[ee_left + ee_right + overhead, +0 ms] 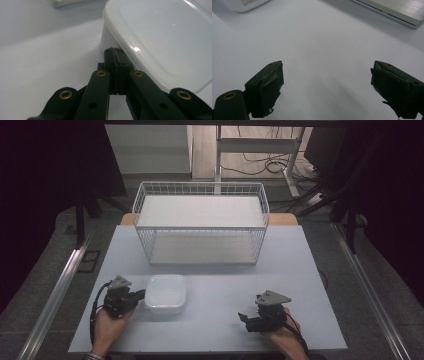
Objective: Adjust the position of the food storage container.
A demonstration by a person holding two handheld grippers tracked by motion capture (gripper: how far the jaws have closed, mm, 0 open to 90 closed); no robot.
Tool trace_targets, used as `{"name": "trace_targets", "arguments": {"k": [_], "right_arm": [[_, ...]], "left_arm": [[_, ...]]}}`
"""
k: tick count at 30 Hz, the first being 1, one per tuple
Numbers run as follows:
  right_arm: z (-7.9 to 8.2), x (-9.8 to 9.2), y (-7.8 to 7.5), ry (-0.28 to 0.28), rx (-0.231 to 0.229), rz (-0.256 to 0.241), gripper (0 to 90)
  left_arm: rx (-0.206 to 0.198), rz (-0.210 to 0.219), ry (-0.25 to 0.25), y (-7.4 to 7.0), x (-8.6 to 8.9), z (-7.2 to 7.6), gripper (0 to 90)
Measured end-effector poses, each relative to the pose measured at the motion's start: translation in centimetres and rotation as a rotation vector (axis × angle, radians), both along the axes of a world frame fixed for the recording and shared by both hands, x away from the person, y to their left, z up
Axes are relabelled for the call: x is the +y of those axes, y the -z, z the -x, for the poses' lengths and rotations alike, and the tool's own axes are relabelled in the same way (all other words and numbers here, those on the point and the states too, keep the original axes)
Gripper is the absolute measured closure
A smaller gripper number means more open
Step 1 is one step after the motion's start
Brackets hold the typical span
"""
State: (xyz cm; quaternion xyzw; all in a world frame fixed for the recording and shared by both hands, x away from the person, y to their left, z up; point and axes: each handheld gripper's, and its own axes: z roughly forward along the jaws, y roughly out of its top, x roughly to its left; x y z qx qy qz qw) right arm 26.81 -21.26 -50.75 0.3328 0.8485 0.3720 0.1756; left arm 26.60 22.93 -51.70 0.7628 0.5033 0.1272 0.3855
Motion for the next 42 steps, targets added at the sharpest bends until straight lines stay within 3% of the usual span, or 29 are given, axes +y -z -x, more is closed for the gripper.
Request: {"name": "trace_targets", "arguments": {"k": [16, 20, 22, 24, 25, 26, 27, 28, 29, 33, 38, 40, 42], "right_arm": [[-0.4, -0.7, 0.1, 0.024, 0.005, 0.001, 12.0], [-0.3, -0.8, 0.0, 0.016, -0.007, 0.007, 12.7], [-0.3, -0.8, 0.0, 0.015, -0.008, 0.006, 12.7], [-0.3, -0.8, -0.1, 0.012, -0.011, 0.004, 12.7], [-0.2, -0.8, -0.1, 0.007, -0.016, -0.002, 12.7], [-0.2, -0.8, -0.1, 0.007, -0.016, -0.002, 12.7], [-0.2, -0.9, -0.2, 0.005, -0.021, -0.008, 12.4], [-0.2, -0.9, -0.2, 0.005, -0.021, -0.008, 12.4], [-0.2, -0.9, -0.2, 0.002, -0.027, -0.017, 11.4], [-0.2, -0.8, -0.2, -0.001, -0.038, -0.036, 9.3], [-0.1, -0.9, -0.3, -0.009, -0.044, -0.064, 5.3], [-0.1, -0.9, -0.3, -0.009, -0.046, -0.077, 4.4], [-0.1, -1.0, -0.3, -0.007, -0.049, -0.082, 3.7]], "left_arm": [[0.003, 0.024, 0.190, -0.2, -8.9, -1.3, 90.0], [-0.005, 0.005, 0.209, -0.2, -9.7, -1.6, 89.7], [-0.012, 0.009, 0.195, -0.3, -9.3, -1.5, 88.4], [-0.027, 0.009, 0.176, -0.6, -8.7, -1.4, 83.8], [-0.039, 0.014, 0.164, -0.8, -8.3, -1.2, 74.8], [-0.046, 0.026, 0.158, -1.0, -7.9, -1.2, 74.8], [-0.054, 0.036, 0.156, -1.1, -7.6, -1.1, 62.4], [-0.064, 0.038, 0.156, -1.2, -7.3, -0.9, 62.4], [-0.073, 0.036, 0.157, -1.3, -7.1, -0.7, 49.8], [-0.094, 0.008, 0.183, -1.6, -6.3, 0.4, 39.7], [-0.093, 0.032, 0.234, -1.6, -5.5, 1.8, 26.9], [-0.101, 0.022, 0.235, -1.6, -5.3, 2.2, 16.9], [-0.113, 0.026, 0.235, -1.6, -5.0, 2.6, 13.0]]}}
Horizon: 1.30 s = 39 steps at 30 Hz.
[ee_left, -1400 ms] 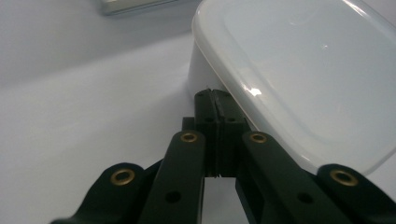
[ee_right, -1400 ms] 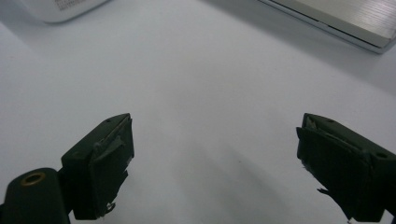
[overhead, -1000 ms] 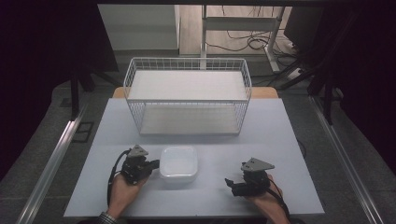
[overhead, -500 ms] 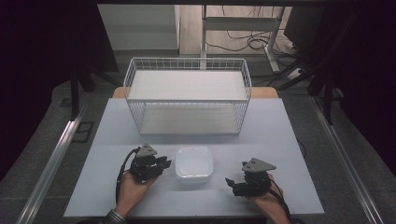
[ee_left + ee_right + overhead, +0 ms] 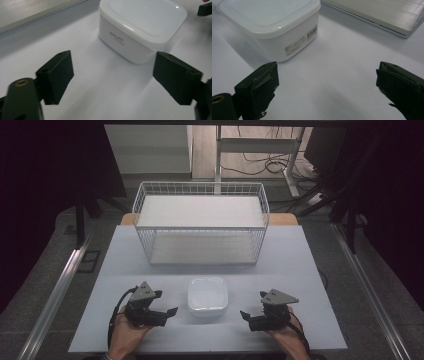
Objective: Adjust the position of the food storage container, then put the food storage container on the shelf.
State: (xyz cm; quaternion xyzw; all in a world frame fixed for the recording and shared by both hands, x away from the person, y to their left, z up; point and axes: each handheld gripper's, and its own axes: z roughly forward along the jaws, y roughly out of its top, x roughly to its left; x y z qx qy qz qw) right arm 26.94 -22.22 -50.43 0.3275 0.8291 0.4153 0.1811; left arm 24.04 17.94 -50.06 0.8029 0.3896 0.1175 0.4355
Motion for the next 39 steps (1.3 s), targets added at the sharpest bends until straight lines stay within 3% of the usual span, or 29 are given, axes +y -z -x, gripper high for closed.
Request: {"name": "trace_targets", "arguments": {"k": [2, 12, 20, 24, 35, 39], "right_arm": [[0.0, 0.0, 0.1, 0.000, 0.003, -0.001, 3.0], [-0.2, 0.1, 0.5, -0.010, 0.034, 0.011, 2.2], [-0.4, 0.3, 0.5, -0.015, 0.063, -0.001, 2.2], [-0.4, 0.7, 0.4, -0.032, 0.069, 0.007, 1.8], [-1.2, 2.0, -1.0, -0.059, 0.086, -0.049, 3.8], [-1.7, 2.5, -1.4, -0.051, 0.095, -0.045, 3.4]], "left_arm": [[-0.005, 0.010, 0.004, 0.2, 0.2, 0.2, 9.0], [-0.018, -0.042, -0.002, 1.7, 1.3, 1.0, 1.9], [-0.048, -0.021, -0.015, 1.8, 1.3, 0.6, 0.0], [-0.022, 0.004, -0.007, 1.6, 1.1, 0.1, 1.1], [-0.008, -0.003, 0.042, 0.6, -1.0, -1.0, 2.0], [-0.001, 0.025, 0.065, -0.1, -1.5, -1.6, 3.0]]}}
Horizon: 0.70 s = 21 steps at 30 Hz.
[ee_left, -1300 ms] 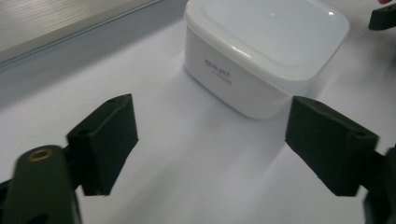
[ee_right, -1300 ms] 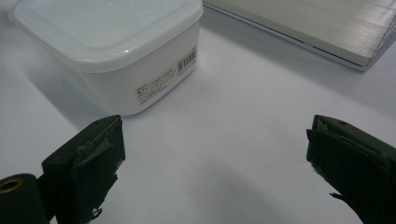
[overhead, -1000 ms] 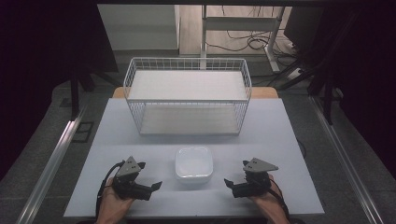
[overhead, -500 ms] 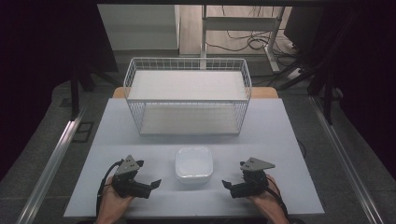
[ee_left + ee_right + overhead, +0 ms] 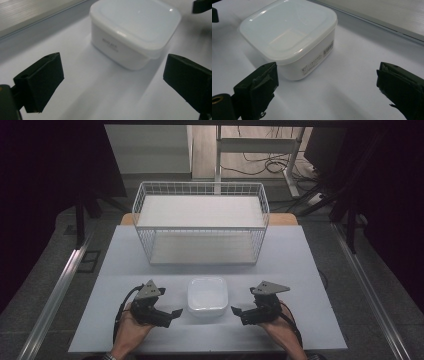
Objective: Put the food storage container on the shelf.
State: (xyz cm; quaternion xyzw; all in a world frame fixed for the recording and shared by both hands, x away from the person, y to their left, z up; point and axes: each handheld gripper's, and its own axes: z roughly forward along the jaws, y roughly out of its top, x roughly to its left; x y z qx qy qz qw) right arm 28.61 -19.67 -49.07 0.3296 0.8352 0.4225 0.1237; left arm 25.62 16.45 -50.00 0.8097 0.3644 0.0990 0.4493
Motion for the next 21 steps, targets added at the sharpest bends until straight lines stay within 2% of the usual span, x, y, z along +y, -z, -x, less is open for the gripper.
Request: {"name": "trace_targets", "arguments": {"k": [4, 8, 13, 14, 15, 16, 21], "right_arm": [[-0.4, 0.7, -0.4, -0.004, -0.013, 0.007, 2.3], [-1.2, 1.6, -1.0, 0.002, -0.009, 0.015, 2.4], [-2.5, 2.7, -1.5, 0.016, 0.026, 0.001, 6.7], [-3.0, 3.2, -1.6, 0.012, 0.048, -0.006, 9.3], [-3.0, 3.2, -1.6, 0.012, 0.048, -0.006, 9.3], [-3.5, 3.7, -1.7, -0.003, 0.059, -0.006, 13.0], [-4.1, 4.6, -1.6, -0.011, 0.085, 0.009, 15.0]], "left_arm": [[0.011, 0.038, 0.002, -0.4, -0.2, -0.7, 5.7], [0.008, 0.024, 0.013, -0.9, -0.8, -1.4, 8.1], [0.018, 0.013, 0.033, -1.2, -2.0, -2.7, 10.4], [0.024, 0.012, 0.038, -1.2, -2.3, -3.0, 10.7], [0.029, 0.009, 0.043, -1.2, -2.6, -3.3, 10.7], [0.034, 0.005, 0.047, -1.1, -2.9, -3.5, 11.3], [0.065, 0.006, 0.052, -0.7, -3.8, -4.3, 12.1]]}}
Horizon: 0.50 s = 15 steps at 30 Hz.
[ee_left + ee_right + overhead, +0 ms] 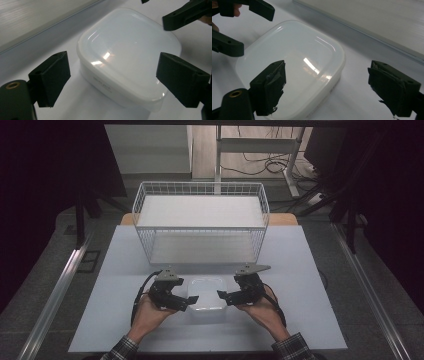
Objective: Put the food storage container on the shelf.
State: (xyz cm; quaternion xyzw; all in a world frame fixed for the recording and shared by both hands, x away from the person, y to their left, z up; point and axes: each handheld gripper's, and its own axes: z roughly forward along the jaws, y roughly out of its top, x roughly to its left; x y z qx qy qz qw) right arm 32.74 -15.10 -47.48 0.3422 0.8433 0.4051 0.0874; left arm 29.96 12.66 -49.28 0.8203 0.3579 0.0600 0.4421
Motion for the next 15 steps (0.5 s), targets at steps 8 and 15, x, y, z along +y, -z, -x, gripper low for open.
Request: {"name": "trace_targets", "arguments": {"k": [8, 15], "right_arm": [[-0.7, 0.1, 1.1, -0.002, 0.133, -0.026, 22.6], [-0.2, -0.4, 1.0, 0.032, 0.304, -0.081, 36.4]], "left_arm": [[0.146, 0.080, 0.026, 1.4, 0.1, -0.7, 19.7], [0.194, 0.139, 0.030, 1.1, 1.4, 0.7, 46.0]]}}
